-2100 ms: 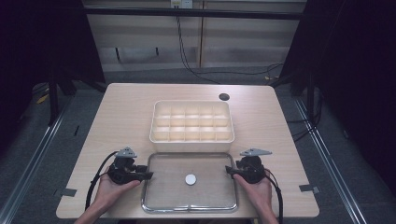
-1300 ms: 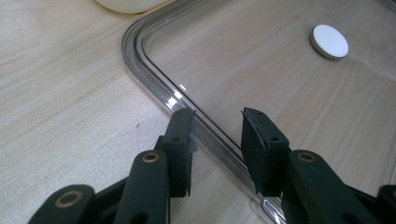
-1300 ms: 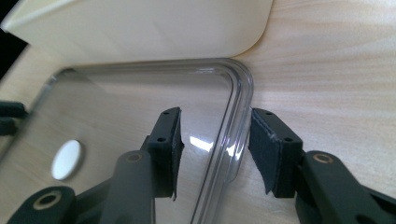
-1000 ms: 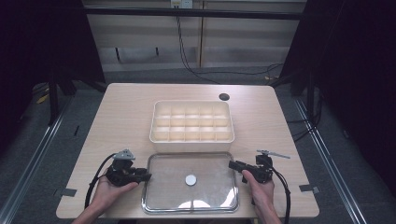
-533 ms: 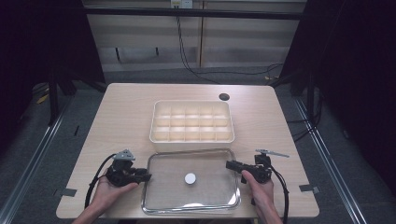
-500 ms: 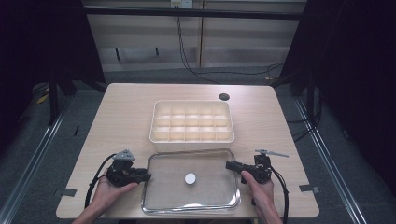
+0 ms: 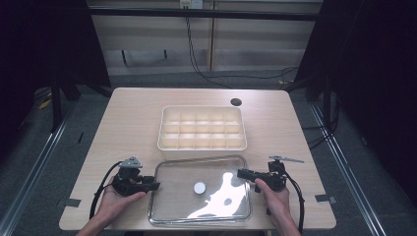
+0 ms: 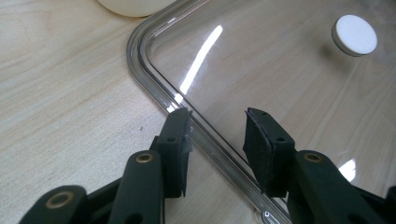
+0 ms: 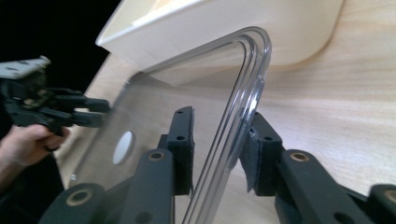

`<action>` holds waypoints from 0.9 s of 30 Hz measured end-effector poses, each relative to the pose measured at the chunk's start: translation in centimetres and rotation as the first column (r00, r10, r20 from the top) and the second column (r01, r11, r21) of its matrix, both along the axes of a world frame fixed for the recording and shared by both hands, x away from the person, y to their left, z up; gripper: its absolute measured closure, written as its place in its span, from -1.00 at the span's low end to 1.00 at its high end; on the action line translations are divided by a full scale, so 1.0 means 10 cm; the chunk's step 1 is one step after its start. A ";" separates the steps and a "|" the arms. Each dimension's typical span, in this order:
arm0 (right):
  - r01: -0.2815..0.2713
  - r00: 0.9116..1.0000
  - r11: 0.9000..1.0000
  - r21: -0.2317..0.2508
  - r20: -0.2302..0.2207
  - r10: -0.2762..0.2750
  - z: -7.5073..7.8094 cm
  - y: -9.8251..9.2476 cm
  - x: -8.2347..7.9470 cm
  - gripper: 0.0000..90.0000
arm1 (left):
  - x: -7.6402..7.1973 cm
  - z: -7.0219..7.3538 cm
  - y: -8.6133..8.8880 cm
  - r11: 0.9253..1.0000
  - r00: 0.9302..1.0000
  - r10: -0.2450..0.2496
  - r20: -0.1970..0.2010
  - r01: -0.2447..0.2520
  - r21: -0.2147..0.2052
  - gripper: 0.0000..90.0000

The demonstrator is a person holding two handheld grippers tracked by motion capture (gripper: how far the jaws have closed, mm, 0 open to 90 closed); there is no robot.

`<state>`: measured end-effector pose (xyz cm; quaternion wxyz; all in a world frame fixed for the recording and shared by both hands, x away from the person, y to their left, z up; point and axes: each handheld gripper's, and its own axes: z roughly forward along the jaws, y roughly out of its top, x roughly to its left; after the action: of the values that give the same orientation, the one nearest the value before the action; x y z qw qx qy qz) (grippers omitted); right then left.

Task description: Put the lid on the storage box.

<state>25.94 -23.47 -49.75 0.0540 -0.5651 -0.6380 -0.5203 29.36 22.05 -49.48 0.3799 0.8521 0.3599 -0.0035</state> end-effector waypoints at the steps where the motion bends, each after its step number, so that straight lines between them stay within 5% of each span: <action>1: 0.002 1.000 1.000 0.010 0.003 -0.002 0.00 -0.01 0.00 0.56 | 0.00 0.00 0.00 1.000 1.000 -0.001 -0.001 0.001 -0.003 0.29; 15: 0.001 1.000 0.999 0.032 0.022 -0.002 0.04 -0.04 -0.02 0.63 | 0.03 -0.02 0.02 0.999 1.000 0.022 -0.020 -0.023 -0.048 -0.15; 27: 0.007 0.999 1.000 0.023 0.035 -0.008 0.07 -0.04 -0.04 0.64 | 0.06 -0.03 -0.01 0.995 0.998 0.028 -0.057 -0.033 -0.091 -0.14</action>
<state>25.55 -23.89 -49.02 0.0471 -0.5576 -0.6309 -0.5375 29.96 21.96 -49.78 0.4083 0.8278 0.3829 -0.0380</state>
